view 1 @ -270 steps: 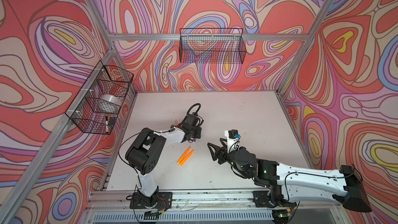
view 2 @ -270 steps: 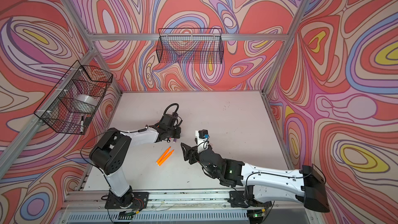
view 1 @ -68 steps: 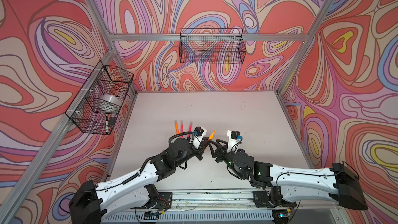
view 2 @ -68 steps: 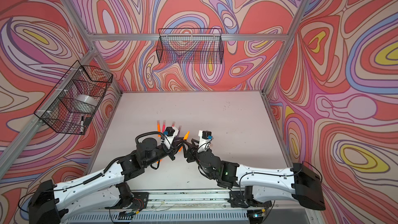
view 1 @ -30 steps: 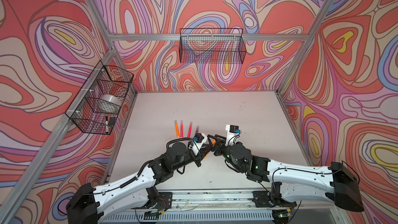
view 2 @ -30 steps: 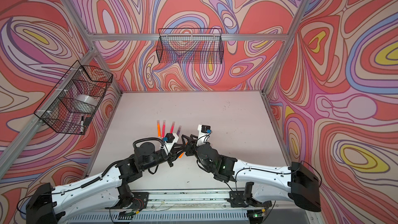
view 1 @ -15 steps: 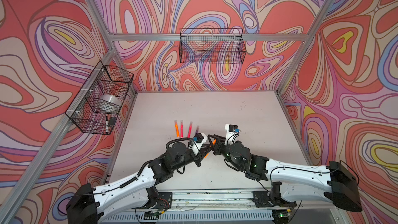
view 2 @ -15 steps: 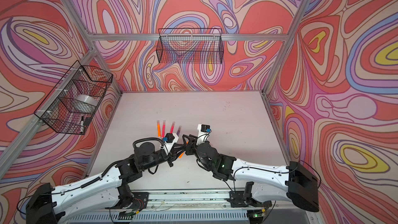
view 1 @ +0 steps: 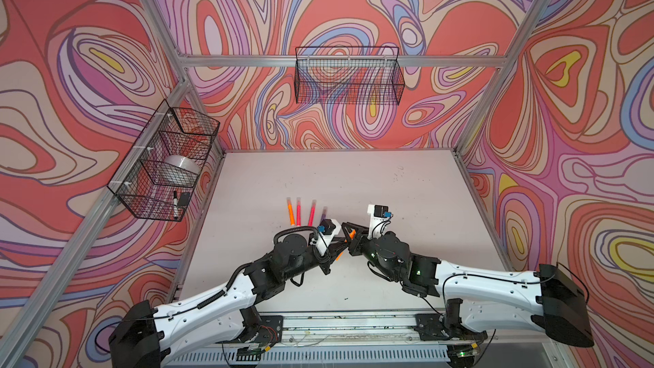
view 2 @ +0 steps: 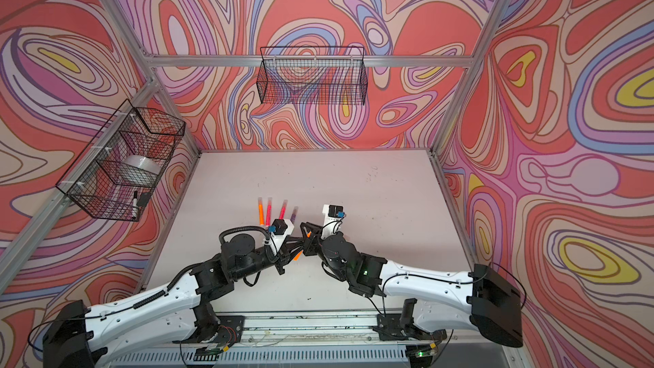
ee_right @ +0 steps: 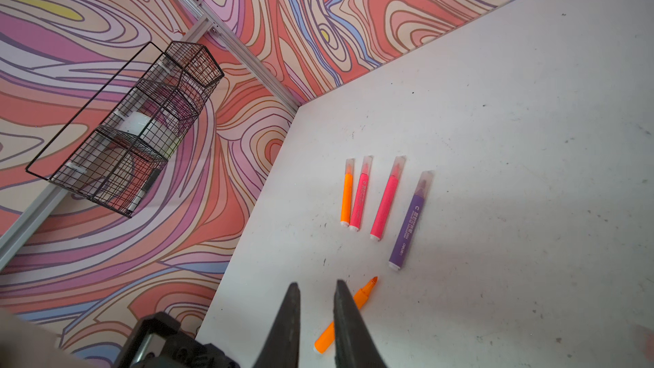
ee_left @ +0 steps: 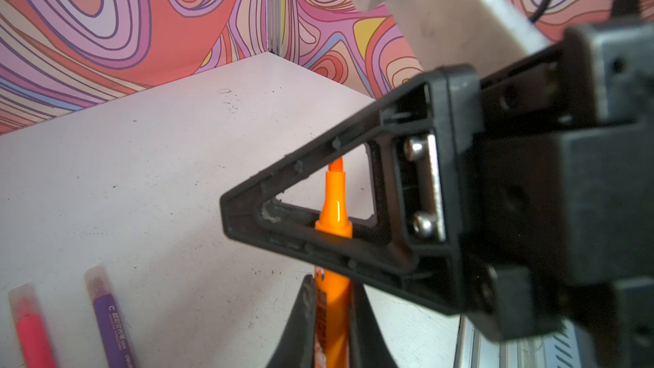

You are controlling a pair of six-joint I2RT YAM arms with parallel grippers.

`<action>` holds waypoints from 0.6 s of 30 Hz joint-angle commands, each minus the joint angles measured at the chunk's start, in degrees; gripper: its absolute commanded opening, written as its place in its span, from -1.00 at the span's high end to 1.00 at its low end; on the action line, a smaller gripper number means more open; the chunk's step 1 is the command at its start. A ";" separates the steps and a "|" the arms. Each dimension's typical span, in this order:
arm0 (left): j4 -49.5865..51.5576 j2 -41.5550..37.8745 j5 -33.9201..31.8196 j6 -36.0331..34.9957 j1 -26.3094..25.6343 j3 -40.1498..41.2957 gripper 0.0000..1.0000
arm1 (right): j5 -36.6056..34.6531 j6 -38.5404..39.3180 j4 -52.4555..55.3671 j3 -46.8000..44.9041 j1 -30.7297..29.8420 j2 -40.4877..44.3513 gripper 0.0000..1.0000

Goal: Insert pens into pen caps
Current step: Pass a pen.

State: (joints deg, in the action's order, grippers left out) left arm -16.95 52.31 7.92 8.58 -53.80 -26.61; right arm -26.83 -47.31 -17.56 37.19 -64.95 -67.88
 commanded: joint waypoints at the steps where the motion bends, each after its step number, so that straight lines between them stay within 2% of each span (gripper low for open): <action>1: -1.22 0.19 0.25 -0.67 -0.10 -0.28 0.68 | -0.13 0.08 0.39 0.95 0.25 -0.71 0.70; 5: -1.51 0.89 -0.12 -0.66 -0.09 -0.50 0.53 | 1.87 -0.39 -0.79 1.32 0.21 -1.76 0.76; 12: -1.64 2.07 -1.15 -0.84 -0.08 -0.99 0.41 | 3.72 -0.77 -1.98 2.08 0.24 -3.89 0.81; 18: -2.19 2.29 -1.47 -0.91 -0.12 -0.75 0.48 | 4.55 -1.07 -2.62 2.12 0.22 -4.30 0.83</action>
State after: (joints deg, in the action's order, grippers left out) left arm -16.88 54.54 7.14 8.54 -53.80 -26.61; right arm -23.88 -47.72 -19.51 38.13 -64.79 -71.42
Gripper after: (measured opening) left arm 0.276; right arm 0.145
